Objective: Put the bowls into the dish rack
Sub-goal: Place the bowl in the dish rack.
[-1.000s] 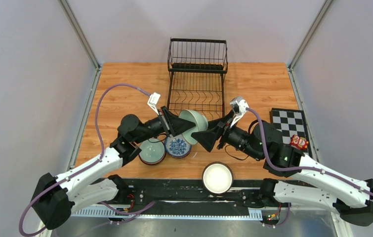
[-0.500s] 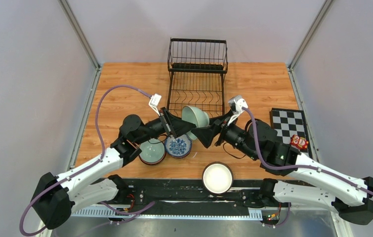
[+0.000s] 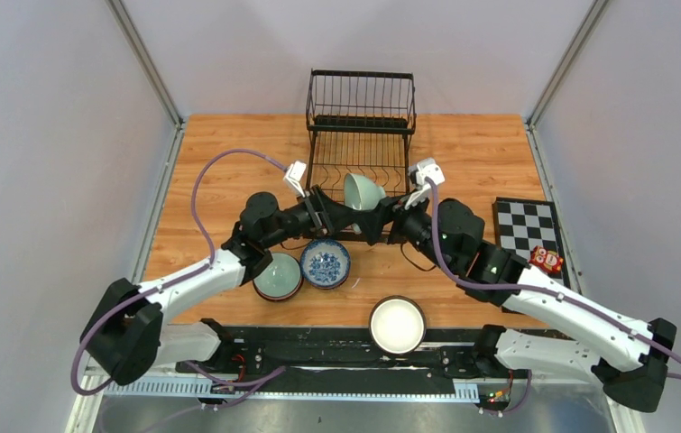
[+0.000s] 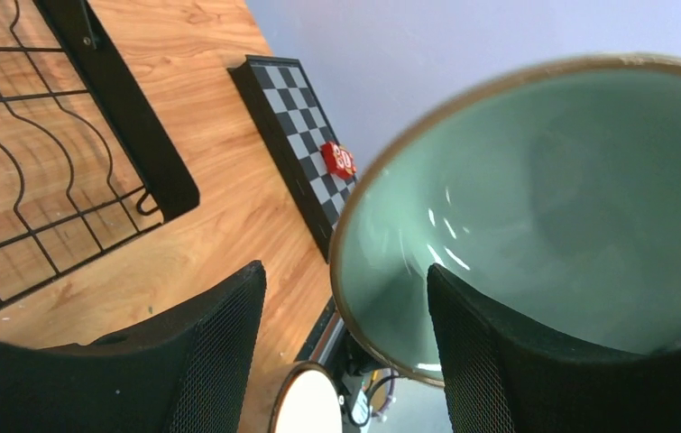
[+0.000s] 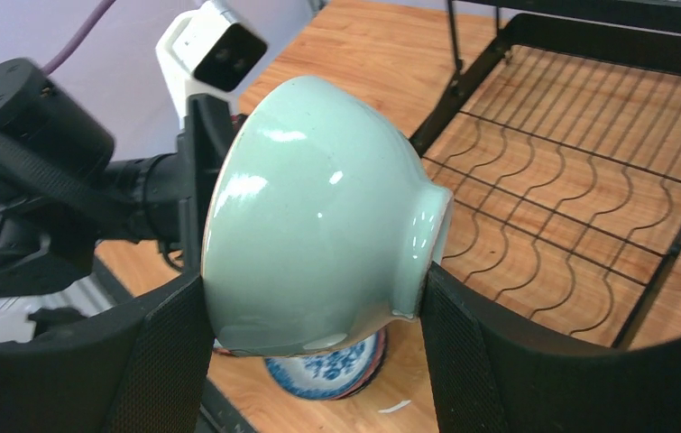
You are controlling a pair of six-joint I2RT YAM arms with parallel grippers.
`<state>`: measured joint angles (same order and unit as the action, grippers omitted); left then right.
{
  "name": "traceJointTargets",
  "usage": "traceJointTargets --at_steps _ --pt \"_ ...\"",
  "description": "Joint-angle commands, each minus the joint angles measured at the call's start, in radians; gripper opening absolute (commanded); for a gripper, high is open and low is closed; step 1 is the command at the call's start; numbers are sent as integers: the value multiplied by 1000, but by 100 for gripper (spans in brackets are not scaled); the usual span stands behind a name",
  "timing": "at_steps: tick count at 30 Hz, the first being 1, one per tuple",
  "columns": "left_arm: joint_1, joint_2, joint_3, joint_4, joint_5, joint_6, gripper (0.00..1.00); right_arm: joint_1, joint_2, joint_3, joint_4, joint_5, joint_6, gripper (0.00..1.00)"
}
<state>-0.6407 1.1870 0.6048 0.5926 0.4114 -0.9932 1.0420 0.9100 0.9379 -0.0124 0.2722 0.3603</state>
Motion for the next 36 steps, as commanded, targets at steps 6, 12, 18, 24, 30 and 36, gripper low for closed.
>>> traceJointTargets --at_steps 6,12,18,24,30,36 --pt "69 182 84 187 18 -85 69 -238 86 38 146 -156 57 2" --pt "112 300 152 184 8 -111 72 -363 166 44 176 -229 77 2" --pt "167 368 171 182 0 -128 72 -446 236 57 205 -299 95 2" --pt "194 390 190 135 -2 -101 72 -486 314 76 232 -325 93 2" --pt "197 415 205 117 17 -87 72 -493 350 68 261 -345 101 2" --pt "197 453 204 166 52 -114 72 -494 330 56 270 -359 111 2"
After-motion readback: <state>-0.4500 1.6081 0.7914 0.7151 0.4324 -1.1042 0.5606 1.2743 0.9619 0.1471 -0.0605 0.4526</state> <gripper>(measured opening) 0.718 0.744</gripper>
